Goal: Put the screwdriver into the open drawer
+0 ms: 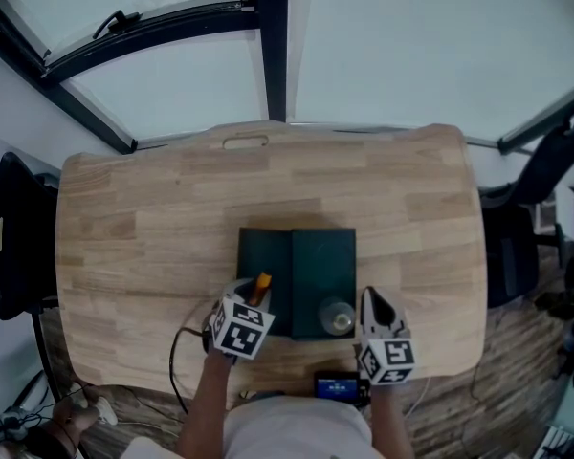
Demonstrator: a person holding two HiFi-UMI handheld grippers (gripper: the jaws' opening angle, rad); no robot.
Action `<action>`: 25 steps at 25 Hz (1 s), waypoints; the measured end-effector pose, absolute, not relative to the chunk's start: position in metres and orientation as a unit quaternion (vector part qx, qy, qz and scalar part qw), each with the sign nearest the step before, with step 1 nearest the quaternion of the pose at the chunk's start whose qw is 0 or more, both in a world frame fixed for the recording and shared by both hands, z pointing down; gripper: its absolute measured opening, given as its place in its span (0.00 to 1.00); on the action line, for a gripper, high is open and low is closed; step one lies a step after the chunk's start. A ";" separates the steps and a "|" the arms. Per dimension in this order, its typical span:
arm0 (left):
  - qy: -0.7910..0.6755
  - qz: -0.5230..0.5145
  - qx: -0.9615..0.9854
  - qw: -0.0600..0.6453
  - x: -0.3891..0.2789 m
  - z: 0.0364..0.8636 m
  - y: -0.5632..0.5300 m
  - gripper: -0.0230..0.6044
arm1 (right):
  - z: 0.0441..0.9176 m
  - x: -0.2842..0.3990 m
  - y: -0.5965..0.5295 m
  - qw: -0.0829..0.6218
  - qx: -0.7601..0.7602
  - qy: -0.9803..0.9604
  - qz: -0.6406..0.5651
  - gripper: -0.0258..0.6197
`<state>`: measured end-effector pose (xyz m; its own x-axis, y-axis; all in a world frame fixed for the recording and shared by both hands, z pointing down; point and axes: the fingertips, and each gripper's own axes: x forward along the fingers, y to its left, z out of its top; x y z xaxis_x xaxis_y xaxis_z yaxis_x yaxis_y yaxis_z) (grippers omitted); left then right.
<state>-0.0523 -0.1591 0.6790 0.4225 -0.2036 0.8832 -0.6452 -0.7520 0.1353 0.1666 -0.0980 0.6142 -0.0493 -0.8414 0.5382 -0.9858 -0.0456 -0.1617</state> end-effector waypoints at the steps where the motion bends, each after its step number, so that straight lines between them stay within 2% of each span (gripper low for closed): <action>1: -0.259 0.473 0.809 0.232 -0.052 0.680 -0.159 0.21 | 0.614 0.167 -0.098 0.139 0.675 -0.676 0.259 0.04; 9: -0.243 0.496 0.806 0.214 -0.046 0.686 -0.155 0.21 | 0.618 0.167 -0.097 0.140 0.673 -0.677 0.265 0.04; 25: -0.225 0.534 0.778 0.242 -0.051 0.696 -0.143 0.21 | 0.621 0.166 -0.097 0.141 0.666 -0.681 0.269 0.04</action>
